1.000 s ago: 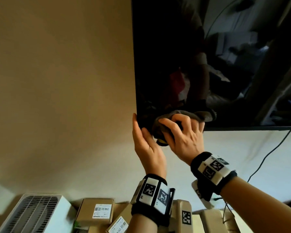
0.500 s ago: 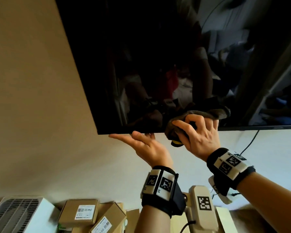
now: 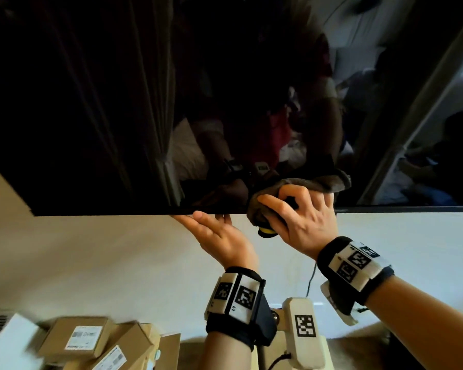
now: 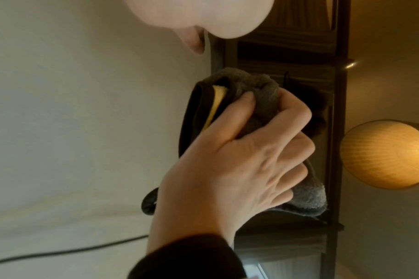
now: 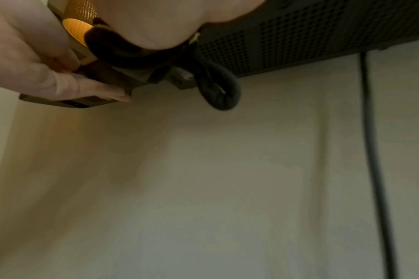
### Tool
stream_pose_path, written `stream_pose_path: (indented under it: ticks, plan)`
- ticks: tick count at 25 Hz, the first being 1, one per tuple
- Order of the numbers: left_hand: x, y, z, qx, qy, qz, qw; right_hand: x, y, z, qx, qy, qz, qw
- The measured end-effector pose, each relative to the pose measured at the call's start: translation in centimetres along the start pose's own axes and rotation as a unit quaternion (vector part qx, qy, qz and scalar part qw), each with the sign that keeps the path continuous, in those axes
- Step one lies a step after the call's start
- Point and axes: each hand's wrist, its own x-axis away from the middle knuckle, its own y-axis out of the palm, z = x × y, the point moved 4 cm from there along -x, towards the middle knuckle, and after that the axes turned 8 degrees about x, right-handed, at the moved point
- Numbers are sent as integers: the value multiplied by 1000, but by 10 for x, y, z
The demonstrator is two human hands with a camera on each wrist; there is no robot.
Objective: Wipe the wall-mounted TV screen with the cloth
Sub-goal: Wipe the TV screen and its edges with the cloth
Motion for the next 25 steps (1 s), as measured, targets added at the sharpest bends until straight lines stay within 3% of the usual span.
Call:
stream_pose_path:
  ticks: [8, 13, 17, 25]
  plan:
    - [70, 42, -44, -5, -65, -11, 998, 49, -21, 88, 21, 23, -12, 999]
    - [114, 64, -68, 3, -67, -23, 997, 82, -35, 145, 33, 38, -14, 999]
    - [142, 83, -92, 28, -50, 3, 998, 107, -47, 200, 34, 44, -8, 998]
    - [265, 155, -162, 42, -79, -4, 996, 160, -70, 315, 22, 31, -10, 999]
